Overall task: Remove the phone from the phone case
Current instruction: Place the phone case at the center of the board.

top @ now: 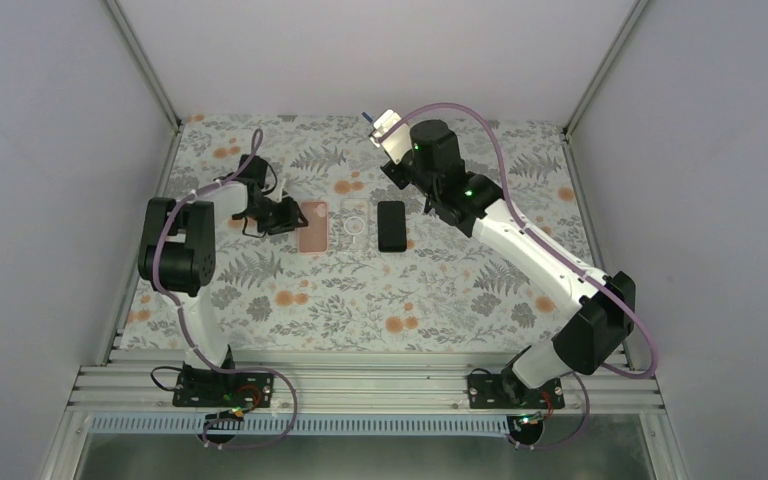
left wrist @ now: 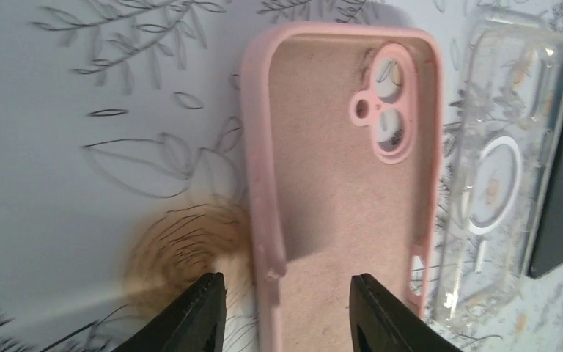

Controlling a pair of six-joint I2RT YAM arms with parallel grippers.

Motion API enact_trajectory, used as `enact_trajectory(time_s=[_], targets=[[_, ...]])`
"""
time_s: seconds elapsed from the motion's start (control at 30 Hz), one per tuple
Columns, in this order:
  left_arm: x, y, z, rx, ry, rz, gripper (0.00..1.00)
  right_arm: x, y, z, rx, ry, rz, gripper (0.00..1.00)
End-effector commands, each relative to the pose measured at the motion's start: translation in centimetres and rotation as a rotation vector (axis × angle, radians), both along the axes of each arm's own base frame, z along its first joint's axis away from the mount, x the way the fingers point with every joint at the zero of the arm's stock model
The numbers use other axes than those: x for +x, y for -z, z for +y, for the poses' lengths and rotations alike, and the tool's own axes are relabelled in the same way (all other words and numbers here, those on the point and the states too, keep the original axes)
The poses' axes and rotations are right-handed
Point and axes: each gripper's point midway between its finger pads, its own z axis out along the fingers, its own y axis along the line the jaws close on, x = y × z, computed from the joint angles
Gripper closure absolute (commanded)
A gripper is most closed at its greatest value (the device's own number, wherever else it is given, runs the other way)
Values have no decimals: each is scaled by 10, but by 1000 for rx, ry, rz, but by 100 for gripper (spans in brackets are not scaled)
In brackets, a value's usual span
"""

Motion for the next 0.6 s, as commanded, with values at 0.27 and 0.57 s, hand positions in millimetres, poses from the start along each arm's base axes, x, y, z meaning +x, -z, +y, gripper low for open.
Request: enact_trajectory(time_s=[0.27, 0.57], targets=[[7, -60, 27, 132, -46, -196, 22, -3, -32, -6, 27, -4, -83, 96], [7, -188, 10, -16, 22, -527, 0, -9, -53, -4, -20, -29, -145, 96]])
